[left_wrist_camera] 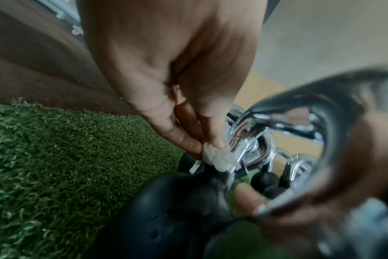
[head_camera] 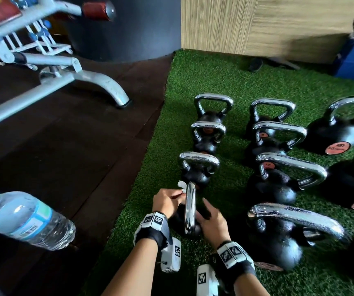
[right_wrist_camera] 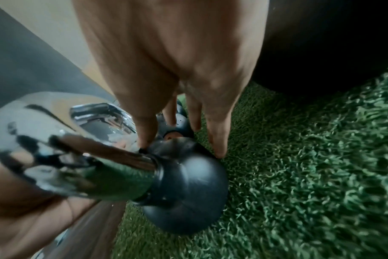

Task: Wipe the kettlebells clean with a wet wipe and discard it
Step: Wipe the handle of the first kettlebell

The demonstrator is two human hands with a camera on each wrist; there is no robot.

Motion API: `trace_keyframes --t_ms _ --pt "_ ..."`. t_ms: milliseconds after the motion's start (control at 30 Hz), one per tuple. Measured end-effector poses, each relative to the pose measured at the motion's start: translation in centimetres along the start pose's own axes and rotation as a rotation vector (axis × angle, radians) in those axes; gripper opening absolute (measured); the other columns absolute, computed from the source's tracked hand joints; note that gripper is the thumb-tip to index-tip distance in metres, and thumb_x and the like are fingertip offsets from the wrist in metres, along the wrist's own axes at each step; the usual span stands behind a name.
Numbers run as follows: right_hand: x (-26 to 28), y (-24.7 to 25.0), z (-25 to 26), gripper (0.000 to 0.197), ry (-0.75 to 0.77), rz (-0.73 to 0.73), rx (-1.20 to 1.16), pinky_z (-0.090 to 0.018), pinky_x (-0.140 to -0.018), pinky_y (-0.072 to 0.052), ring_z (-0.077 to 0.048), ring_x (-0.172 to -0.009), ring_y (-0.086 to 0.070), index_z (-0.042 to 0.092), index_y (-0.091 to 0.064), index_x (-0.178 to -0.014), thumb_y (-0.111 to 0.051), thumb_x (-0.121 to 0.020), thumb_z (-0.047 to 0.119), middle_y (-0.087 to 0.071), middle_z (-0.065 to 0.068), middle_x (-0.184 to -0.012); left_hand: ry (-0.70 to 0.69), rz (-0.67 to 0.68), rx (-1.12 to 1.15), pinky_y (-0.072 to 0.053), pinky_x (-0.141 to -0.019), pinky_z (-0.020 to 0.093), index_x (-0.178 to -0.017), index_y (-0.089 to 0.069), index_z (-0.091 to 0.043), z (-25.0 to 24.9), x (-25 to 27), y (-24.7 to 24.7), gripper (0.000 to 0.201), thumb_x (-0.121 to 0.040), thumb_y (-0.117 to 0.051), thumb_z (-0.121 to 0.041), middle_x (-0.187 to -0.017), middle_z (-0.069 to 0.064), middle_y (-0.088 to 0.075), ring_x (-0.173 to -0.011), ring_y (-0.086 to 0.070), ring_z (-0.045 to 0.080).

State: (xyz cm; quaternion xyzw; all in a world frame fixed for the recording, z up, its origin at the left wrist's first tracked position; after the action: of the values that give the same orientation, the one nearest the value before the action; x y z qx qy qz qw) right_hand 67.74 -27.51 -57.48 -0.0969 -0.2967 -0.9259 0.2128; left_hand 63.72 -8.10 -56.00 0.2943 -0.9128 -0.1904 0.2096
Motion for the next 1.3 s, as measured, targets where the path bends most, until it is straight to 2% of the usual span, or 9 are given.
trace_keyframes --t_ms 100,200,333,467,667,767,900,1100,1300 --pt "-0.2 -1.3 0.3 0.056 0.012 0.085 -0.040 -0.023 -0.086 -0.053 -0.012 -0.097 -0.066 0.029 -0.053 -0.140 -0.071 -0.086 0.028 -0.071 -0.001 -0.109 -0.043 0.038 0.177 -0.052 -0.100 0.027 -0.107 -0.079 -0.011 -1.1 -0.4 0.0 0.022 -0.086 -0.079 -0.018 -0.107 0.006 -0.078 -0.104 -0.072 0.018" --pt "-0.1 -1.3 -0.2 0.056 0.003 0.053 -0.116 -0.024 -0.085 -0.052 -0.014 -0.097 -0.068 0.030 -0.056 -0.137 -0.074 -0.084 0.027 -0.072 -0.001 -0.106 -0.118 0.064 0.272 -0.055 -0.100 0.045 -0.108 -0.078 -0.008 -2.1 -0.5 0.6 0.021 -0.088 -0.077 -0.012 -0.106 0.005 -0.078 -0.103 -0.073 0.024" --pt "-0.2 -1.2 -0.2 0.054 0.005 0.030 -0.164 -0.015 -0.077 -0.050 -0.009 -0.092 -0.067 0.027 -0.060 -0.134 -0.076 -0.083 0.026 -0.073 0.002 -0.101 -0.090 0.109 0.342 -0.057 -0.097 0.035 -0.112 -0.076 -0.005 -2.0 -0.4 0.7 0.028 -0.086 -0.079 -0.017 -0.103 0.004 -0.078 -0.098 -0.074 0.019" --pt "-0.1 -1.2 -0.2 0.053 -0.005 0.026 -0.177 -0.003 -0.064 -0.046 -0.005 -0.085 -0.065 0.030 -0.061 -0.131 -0.078 -0.081 0.028 -0.072 0.006 -0.095 -0.043 0.289 0.469 -0.057 -0.074 0.016 -0.097 -0.080 -0.008 -1.6 1.1 0.5 0.015 -0.082 -0.081 -0.010 -0.090 0.006 -0.079 -0.082 -0.075 0.011" --pt "-0.5 -1.7 -0.4 0.054 -0.018 0.029 -0.205 -0.022 -0.082 -0.055 -0.012 -0.093 -0.069 0.028 -0.062 -0.131 -0.080 -0.080 0.030 -0.074 0.002 -0.100 0.029 0.325 0.520 -0.057 -0.066 0.015 -0.086 -0.077 -0.008 -1.7 1.9 0.5 0.010 -0.082 -0.077 0.001 -0.082 0.007 -0.077 -0.072 -0.074 0.009" --pt "-0.7 -1.9 -0.9 0.054 -0.024 0.028 -0.203 -0.021 -0.080 -0.055 -0.011 -0.093 -0.070 0.029 -0.063 -0.130 -0.081 -0.079 0.031 -0.074 0.001 -0.101 0.101 0.492 0.472 -0.059 -0.067 0.018 -0.085 -0.077 -0.006 -0.4 3.2 -0.3 0.013 -0.082 -0.074 0.007 -0.079 0.007 -0.077 -0.072 -0.074 0.012" --pt "-0.7 -1.8 -0.9 0.054 -0.025 0.018 -0.200 -0.020 -0.086 -0.053 -0.008 -0.094 -0.068 0.028 -0.063 -0.130 -0.081 -0.079 0.030 -0.074 0.003 -0.102 0.044 0.473 0.440 -0.060 -0.072 0.020 -0.078 -0.083 -0.017 -0.3 3.9 0.5 0.024 -0.079 -0.078 0.007 -0.082 0.006 -0.079 -0.075 -0.074 0.012" --pt "-0.3 -1.2 -0.7 0.052 -0.027 0.030 -0.162 -0.002 -0.057 -0.044 -0.003 -0.081 -0.066 0.032 -0.064 -0.129 -0.079 -0.079 0.027 -0.075 0.005 -0.098 0.013 0.596 0.274 -0.059 -0.067 0.018 -0.076 -0.081 -0.020 0.2 5.4 -0.1 0.027 -0.076 -0.080 0.007 -0.077 0.001 -0.078 -0.070 -0.072 0.006" --pt "-0.3 -1.3 -0.9 0.053 -0.054 0.020 -0.167 0.002 -0.055 -0.040 -0.008 -0.087 -0.062 0.025 -0.063 -0.131 -0.078 -0.081 0.018 -0.073 -0.002 -0.108 -0.059 0.580 -0.007 -0.059 -0.075 0.021 -0.070 -0.080 -0.037 1.3 5.6 0.1 0.025 -0.072 -0.090 -0.014 -0.073 -0.009 -0.076 -0.070 -0.067 0.001"
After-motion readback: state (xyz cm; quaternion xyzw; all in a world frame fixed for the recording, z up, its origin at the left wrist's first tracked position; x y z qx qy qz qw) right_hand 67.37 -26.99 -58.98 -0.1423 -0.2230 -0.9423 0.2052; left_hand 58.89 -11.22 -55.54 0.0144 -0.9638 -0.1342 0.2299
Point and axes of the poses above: each hand's wrist, its own x-axis away from the middle knuckle, its own y-axis out of the back of the hand, z = x × y, the point moved 9 cm from there along -x, towards the middle knuckle
